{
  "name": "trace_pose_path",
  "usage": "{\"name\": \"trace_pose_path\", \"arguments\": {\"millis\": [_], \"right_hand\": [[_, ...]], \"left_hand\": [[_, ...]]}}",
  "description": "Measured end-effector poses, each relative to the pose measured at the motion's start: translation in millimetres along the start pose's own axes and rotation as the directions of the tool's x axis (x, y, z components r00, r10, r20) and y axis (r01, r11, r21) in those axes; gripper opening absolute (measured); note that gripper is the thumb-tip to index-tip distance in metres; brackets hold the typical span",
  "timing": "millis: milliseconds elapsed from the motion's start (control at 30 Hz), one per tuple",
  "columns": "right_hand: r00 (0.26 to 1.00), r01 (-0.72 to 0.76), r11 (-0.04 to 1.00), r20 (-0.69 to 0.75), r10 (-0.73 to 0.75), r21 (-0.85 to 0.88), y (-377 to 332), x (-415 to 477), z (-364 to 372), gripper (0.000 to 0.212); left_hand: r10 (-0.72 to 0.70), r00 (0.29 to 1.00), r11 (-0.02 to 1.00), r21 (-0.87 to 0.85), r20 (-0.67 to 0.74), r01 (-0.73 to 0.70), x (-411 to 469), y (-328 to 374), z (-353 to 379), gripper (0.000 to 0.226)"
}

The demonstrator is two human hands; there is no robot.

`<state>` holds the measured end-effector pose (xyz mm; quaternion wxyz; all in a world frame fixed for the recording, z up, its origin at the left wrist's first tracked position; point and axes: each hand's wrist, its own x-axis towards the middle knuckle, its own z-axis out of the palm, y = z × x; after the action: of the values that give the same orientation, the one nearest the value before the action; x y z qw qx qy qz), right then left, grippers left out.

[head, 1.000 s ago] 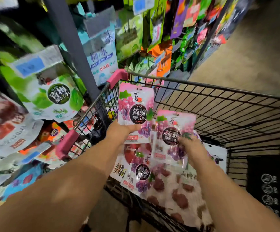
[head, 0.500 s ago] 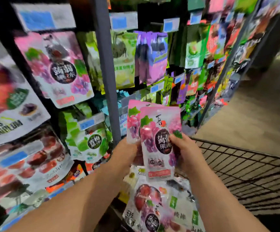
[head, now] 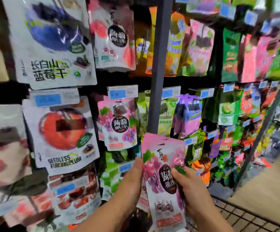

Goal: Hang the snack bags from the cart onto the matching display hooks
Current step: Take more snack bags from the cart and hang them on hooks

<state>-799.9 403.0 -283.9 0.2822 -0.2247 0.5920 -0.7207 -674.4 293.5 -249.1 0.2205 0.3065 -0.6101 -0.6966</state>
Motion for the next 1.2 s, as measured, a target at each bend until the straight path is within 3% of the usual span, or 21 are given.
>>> {"name": "trace_pose_path", "arguments": {"millis": [133,233,300,367,467,567,700,833,933,1000,1200], "right_hand": [[0.999,0.037,0.999,0.005,-0.037,-0.034,-8.9,9.6,32.0,0.009],[0.998,0.047,0.995,0.04,-0.043,-0.084,-12.3,22.3,55.9,0.008],[0.993,0.088,0.986,0.087,-0.076,-0.14,-19.7,28.8,71.6,0.028],[0.986,0.114,0.979,0.137,-0.091,-0.168,-24.4,38.4,81.6,0.039],[0.978,0.126,0.976,0.189,-0.092,-0.177,-29.2,52.5,93.2,0.026],[0.976,0.147,0.973,0.187,-0.113,-0.178,-33.9,68.3,99.5,0.032],[0.967,0.211,0.944,0.196,-0.163,-0.255,-39.3,83.0,104.8,0.022],[0.971,0.188,0.944,0.198,-0.136,-0.271,-36.8,92.7,107.9,0.003],[0.965,0.185,0.953,0.229,-0.129,-0.24,-34.0,97.7,106.4,0.023],[0.972,0.144,0.969,0.212,-0.1,-0.202,-29.7,100.8,103.4,0.013],[0.994,0.063,0.994,0.091,-0.055,-0.089,-17.5,108.6,100.3,0.017]], "left_hand": [[0.184,0.982,0.982,0.041,0.037,-0.185,10.1,24.0,-34.7,0.092],[0.211,0.977,0.973,-0.099,0.012,-0.209,14.0,42.6,-55.5,0.069],[0.176,0.984,0.939,-0.302,0.01,-0.165,19.5,52.2,-67.3,0.052],[0.155,0.987,0.911,-0.381,-0.032,-0.155,28.9,65.0,-82.8,0.047],[0.207,0.978,0.944,-0.261,0.001,-0.2,44.6,84.9,-104.8,0.032],[0.235,0.972,0.969,-0.084,0.015,-0.233,61.9,99.1,-118.7,0.017],[0.279,0.958,0.958,0.097,-0.073,-0.271,79.2,104.0,-120.3,0.013],[0.319,0.925,0.946,0.017,-0.208,-0.323,94.1,104.7,-111.7,0.026],[0.284,0.924,0.948,-0.071,-0.257,-0.311,106.4,112.1,-105.3,0.01],[0.272,0.922,0.948,-0.089,-0.275,-0.307,119.0,114.0,-104.8,0.005],[0.234,0.93,0.947,-0.151,-0.284,-0.284,135.0,117.9,-98.7,0.008]]}}
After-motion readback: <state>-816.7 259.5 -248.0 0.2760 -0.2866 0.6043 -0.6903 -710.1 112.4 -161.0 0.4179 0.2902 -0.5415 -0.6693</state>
